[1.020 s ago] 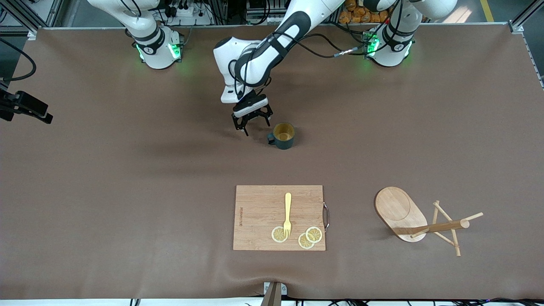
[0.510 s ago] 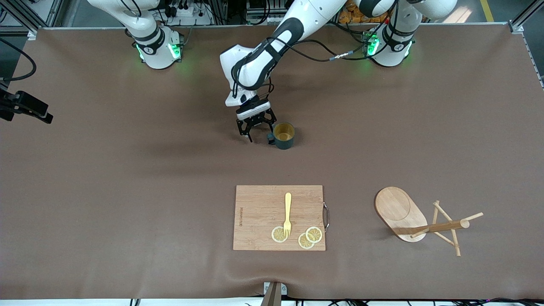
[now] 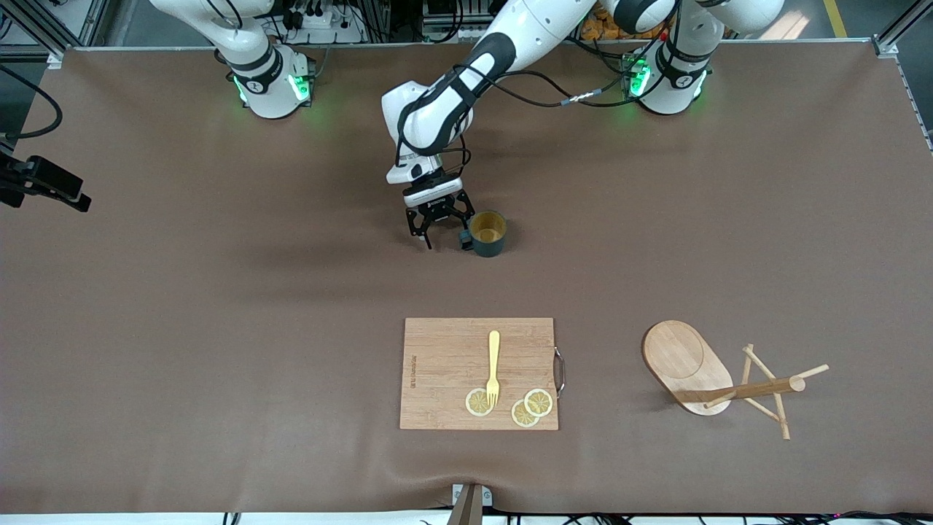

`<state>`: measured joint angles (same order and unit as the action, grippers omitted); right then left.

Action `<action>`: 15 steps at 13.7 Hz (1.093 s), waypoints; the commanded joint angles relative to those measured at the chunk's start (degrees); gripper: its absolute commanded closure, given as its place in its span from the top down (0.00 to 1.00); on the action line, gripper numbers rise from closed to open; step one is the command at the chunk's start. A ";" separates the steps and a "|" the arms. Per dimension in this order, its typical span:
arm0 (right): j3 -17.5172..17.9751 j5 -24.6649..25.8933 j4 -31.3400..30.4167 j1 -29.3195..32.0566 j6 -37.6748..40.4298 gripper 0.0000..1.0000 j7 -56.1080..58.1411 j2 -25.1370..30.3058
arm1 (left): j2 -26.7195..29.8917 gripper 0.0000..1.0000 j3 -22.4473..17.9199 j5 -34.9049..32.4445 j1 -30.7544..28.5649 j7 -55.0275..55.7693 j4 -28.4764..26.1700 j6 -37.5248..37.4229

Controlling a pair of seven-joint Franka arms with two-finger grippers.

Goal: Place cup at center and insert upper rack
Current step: 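Lower the left gripper and grasp the mug by its handle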

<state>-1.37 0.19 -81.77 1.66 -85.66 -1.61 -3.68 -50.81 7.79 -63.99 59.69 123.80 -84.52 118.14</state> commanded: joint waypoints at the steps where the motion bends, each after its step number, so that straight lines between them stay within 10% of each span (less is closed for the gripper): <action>1: 0.06 -1.07 0.99 0.45 1.19 1.00 0.55 -0.37 | -0.61 1.00 -0.41 -2.37 0.43 1.18 0.59 -0.19; 12: 0.06 -1.07 0.99 0.45 1.55 1.00 0.55 -0.37 | -2.01 1.00 -1.02 -2.98 0.95 1.01 0.85 -0.81; 15: 0.06 -1.07 0.99 0.45 1.55 1.00 0.55 -0.37 | -1.92 0.55 -1.11 -5.79 0.87 1.18 0.85 -0.81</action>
<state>-1.38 0.19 -81.77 1.66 -84.85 -1.61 -3.68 -52.37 7.21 -67.60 59.98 123.80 -84.42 118.05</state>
